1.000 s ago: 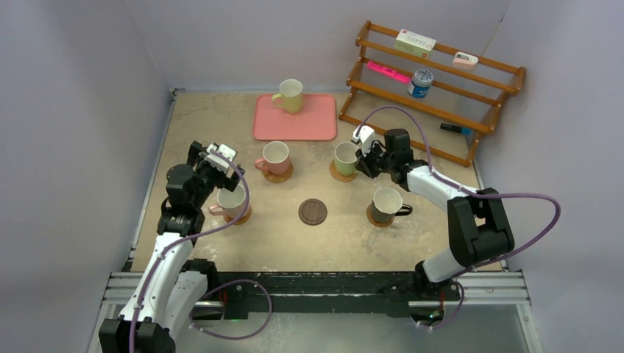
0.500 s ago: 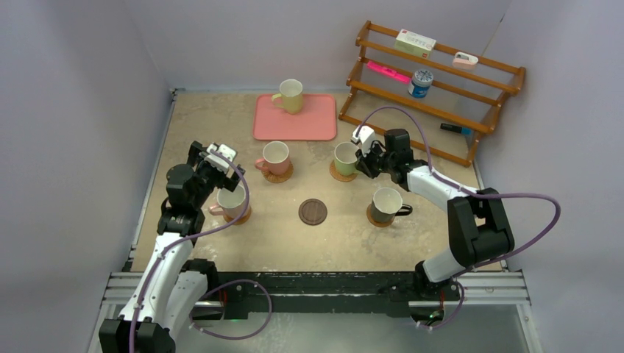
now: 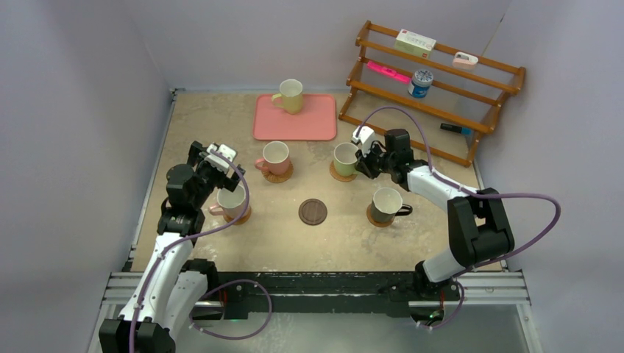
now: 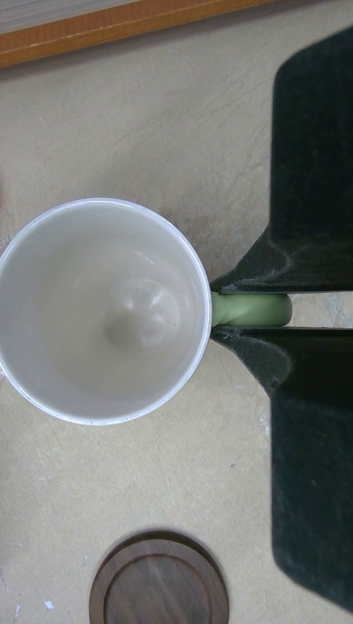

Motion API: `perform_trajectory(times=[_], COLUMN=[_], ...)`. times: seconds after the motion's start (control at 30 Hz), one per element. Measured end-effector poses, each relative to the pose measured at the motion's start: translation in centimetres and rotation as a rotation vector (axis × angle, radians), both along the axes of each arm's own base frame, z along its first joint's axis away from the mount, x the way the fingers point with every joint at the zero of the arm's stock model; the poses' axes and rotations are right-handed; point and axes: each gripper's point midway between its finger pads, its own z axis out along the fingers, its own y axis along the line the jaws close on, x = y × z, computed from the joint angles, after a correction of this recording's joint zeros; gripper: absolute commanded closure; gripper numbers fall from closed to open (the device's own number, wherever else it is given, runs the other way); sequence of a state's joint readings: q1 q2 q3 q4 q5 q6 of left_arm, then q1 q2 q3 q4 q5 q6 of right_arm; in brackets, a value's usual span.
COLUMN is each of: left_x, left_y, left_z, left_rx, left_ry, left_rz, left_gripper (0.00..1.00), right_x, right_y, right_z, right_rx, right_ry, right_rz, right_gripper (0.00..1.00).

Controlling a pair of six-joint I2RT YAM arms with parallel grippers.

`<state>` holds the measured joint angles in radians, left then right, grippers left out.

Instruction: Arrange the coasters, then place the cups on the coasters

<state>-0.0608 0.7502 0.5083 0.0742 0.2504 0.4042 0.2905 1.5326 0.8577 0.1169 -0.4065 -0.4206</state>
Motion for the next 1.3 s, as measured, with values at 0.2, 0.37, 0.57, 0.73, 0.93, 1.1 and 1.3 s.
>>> perform_trajectory(times=[0.2,0.37,0.57,0.73,0.93,1.1,1.3], left_x=[0.0,0.0,0.0,0.0,0.0,0.2,2.4], left_y=[0.0,0.0,0.0,0.0,0.0,0.0,-0.1], left_z=[0.0,0.0,0.0,0.0,0.1,-0.4,0.0], left_rx=[0.0,0.0,0.0,0.0,0.0,0.003,0.028], left_ry=[0.0,0.0,0.0,-0.002,-0.005,0.016,0.073], left_rz=[0.0,0.0,0.0,0.0,0.0,0.0,-0.007], left_gripper=[0.0,0.0,0.0,0.0,0.0,0.0,0.0], right_x=[0.0,0.0,-0.1,0.3,0.3,0.3,-0.5], right_y=[0.0,0.0,0.0,0.1,0.0,0.0,-0.3], right_z=[0.0,0.0,0.0,0.6,1.3,2.6,7.0], right_rx=[0.0,-0.002,-0.008,-0.008,-0.01,-0.013,-0.004], right_ry=[0.001,0.001,-0.002,-0.025,-0.044,-0.059,-0.122], right_rz=[0.001,0.002,0.008,0.017,0.023,0.029,0.033], right_gripper=[0.87,0.8,0.61,0.33,0.11,0.02,0.02])
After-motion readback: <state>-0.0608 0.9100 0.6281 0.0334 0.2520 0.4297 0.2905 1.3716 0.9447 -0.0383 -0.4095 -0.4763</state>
